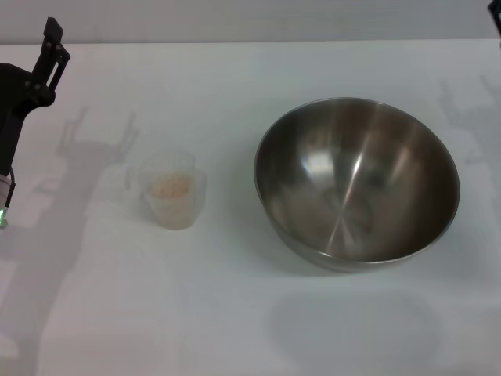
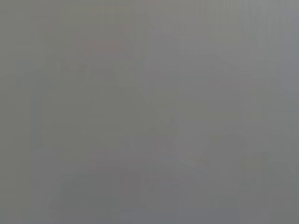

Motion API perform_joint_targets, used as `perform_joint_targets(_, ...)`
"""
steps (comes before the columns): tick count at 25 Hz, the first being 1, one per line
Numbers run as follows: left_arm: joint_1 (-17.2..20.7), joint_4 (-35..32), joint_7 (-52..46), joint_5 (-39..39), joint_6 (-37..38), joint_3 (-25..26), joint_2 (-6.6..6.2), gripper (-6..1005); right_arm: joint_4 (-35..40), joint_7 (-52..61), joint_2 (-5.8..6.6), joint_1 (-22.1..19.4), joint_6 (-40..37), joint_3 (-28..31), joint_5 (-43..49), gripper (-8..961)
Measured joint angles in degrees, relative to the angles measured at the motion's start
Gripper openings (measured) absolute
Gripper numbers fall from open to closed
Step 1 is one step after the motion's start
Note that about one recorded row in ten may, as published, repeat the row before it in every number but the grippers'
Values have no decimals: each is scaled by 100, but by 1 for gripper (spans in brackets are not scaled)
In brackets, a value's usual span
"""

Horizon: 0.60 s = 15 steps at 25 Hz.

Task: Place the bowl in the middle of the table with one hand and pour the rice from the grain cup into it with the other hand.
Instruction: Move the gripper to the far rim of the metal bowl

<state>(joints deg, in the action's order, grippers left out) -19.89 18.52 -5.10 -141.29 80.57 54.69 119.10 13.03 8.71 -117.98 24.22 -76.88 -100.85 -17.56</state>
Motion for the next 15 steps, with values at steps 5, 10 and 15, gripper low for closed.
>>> perform_joint_targets(5, -15, -35, 0, 2, -83, -4, 0, 825, 1621, 713, 179, -624, 1607, 54, 726, 677)
perform_joint_targets(10, 0, -62, -7, 3, -230, -44, -2, 825, 4105, 1084, 77, -1430, 3976, 292, 1808, 676)
perform_joint_targets(15, 23, -68, -8, 26, -222, -117, -10, 825, 6414, 1870, -121, -1949, 7107, -237, 3093, 654)
